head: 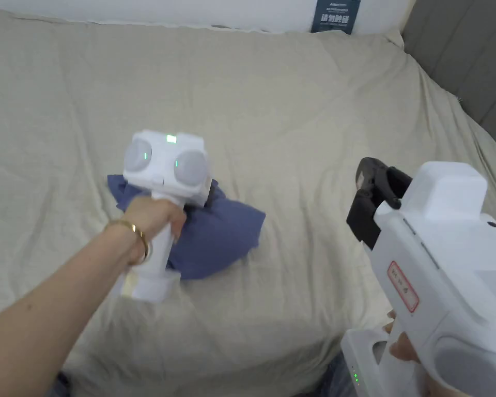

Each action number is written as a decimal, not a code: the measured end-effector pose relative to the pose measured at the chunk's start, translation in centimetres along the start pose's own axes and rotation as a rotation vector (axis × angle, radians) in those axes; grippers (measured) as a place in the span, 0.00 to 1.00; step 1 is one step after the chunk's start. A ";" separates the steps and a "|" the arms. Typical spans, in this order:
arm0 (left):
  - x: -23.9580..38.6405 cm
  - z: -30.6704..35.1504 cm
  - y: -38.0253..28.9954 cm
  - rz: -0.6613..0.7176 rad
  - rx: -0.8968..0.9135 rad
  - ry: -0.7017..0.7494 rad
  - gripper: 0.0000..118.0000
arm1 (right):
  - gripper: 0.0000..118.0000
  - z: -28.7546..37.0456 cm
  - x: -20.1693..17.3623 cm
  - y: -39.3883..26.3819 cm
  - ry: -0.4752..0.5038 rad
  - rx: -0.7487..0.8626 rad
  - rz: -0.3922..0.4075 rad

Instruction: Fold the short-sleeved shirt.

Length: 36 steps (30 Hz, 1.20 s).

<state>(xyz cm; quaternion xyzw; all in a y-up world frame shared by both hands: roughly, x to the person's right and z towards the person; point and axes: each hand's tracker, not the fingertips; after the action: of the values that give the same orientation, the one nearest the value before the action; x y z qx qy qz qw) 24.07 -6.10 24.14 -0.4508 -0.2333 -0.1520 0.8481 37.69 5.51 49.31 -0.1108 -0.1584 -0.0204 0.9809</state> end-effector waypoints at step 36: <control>-9.2 16.3 -10.1 0.225 0.690 0.254 0.00 | 0.01 -3.1 -4.0 -0.3 0.083 0.011 0.035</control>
<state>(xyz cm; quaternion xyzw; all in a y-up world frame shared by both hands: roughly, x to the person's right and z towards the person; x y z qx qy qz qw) 7.29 2.44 34.16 -0.1394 -0.1126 -0.0251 0.9835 34.85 4.50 45.25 -0.1071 -0.1159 -0.0070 0.9875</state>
